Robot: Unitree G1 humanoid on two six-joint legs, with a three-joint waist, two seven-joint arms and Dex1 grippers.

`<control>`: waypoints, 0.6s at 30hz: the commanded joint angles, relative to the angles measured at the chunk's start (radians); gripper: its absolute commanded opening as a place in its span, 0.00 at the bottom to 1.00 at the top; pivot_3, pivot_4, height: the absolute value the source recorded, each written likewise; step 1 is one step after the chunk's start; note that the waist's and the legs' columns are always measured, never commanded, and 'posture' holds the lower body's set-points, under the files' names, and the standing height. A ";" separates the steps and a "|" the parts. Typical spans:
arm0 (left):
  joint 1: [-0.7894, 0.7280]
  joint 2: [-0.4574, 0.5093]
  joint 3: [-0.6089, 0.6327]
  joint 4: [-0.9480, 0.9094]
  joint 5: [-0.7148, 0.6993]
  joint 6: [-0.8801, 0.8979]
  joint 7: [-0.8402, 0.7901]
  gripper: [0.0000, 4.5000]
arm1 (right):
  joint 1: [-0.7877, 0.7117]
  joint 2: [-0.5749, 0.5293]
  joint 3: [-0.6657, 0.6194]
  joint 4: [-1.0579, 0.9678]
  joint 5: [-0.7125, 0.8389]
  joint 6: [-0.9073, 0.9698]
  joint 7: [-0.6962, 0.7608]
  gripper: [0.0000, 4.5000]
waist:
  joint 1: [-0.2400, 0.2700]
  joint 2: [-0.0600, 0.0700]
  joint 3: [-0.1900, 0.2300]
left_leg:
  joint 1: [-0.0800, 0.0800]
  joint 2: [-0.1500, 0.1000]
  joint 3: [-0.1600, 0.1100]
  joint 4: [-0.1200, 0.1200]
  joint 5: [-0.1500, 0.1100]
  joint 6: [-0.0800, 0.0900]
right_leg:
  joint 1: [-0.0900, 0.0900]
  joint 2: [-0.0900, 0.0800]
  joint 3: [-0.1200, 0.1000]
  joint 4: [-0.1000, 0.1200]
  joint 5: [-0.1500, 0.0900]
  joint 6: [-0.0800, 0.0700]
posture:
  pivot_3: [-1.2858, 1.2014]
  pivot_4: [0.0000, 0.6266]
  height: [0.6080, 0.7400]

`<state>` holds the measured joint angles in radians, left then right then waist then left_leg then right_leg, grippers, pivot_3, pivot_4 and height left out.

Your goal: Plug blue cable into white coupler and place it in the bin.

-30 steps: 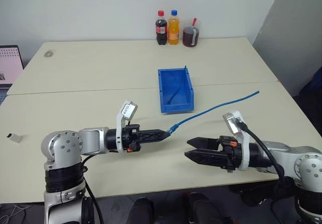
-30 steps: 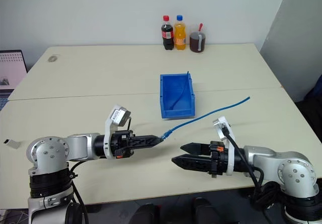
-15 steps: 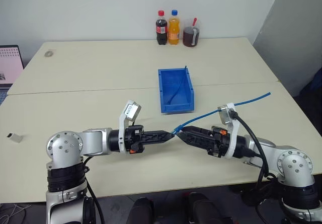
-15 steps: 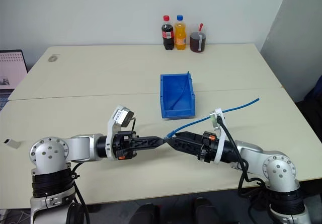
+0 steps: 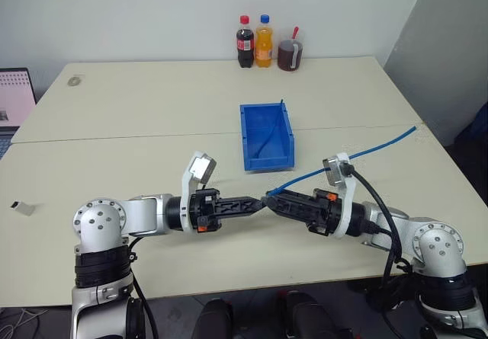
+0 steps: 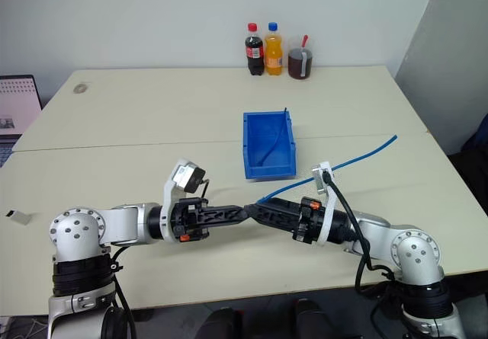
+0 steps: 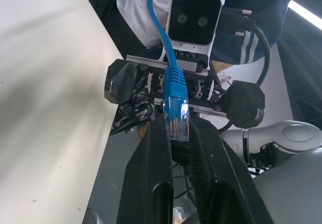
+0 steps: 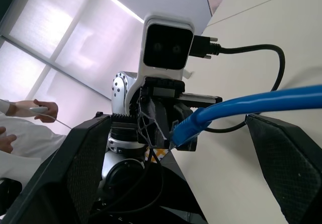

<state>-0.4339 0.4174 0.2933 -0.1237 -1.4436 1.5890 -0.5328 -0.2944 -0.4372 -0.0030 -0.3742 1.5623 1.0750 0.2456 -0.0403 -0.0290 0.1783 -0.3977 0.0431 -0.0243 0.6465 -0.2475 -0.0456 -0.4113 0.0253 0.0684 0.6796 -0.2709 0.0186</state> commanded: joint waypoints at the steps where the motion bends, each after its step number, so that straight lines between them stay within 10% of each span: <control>1: 0.010 0.011 -0.014 -0.002 -0.074 -0.031 0.033 0.04 | -0.028 0.007 0.002 0.009 -0.009 -0.016 0.030 0.96 | 0.000 0.000 0.000 | 0.000 0.000 0.000 0.000 0.000 0.000 | 0.000 0.000 0.000 0.000 0.000 0.000 | 0.52 0.24 1.00; 18: 0.028 0.099 -0.106 0.021 -0.213 -0.142 0.120 0.04 | -0.028 -0.009 -0.009 0.023 -0.021 -0.006 0.073 0.09 | 0.000 0.000 0.000 | 0.000 0.000 0.000 0.000 0.000 0.000 | 0.000 0.000 0.000 -0.001 0.000 0.000 | 0.52 0.24 1.00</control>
<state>-0.4034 0.5057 0.1997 -0.1012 -1.6248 1.4704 -0.4192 -0.3242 -0.4371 0.0018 -0.3373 1.5339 1.0752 0.3062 -0.0403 -0.0290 0.1784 -0.3979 0.0431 -0.0243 0.6463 -0.2475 -0.0456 -0.4117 0.0253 0.0686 0.6790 -0.2709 0.0186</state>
